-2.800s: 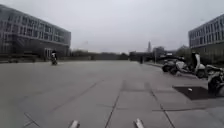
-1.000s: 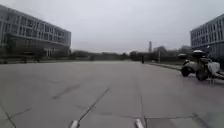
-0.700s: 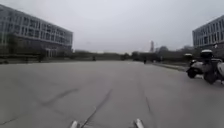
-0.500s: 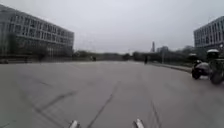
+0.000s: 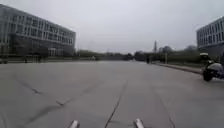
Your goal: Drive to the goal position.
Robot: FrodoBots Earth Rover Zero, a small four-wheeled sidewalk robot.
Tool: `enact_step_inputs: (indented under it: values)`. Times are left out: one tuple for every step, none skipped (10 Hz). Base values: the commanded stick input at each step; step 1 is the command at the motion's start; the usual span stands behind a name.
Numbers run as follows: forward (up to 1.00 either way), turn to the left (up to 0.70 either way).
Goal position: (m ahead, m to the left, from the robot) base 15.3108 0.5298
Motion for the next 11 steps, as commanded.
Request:
enact_step_inputs:
  values:
    - [1.0,-0.38]
    - [1.0,-0.38]
    - [1.0,-0.38]
    - [1.0,-0.38]
    - [1.0,-0.38]
    - [1.0,-0.38]
    - [1.0,-0.19]
    - [1.0,0.02]
    - [1.0,0.02]
    - [1.0,0.02]
    - [1.0,0.02]
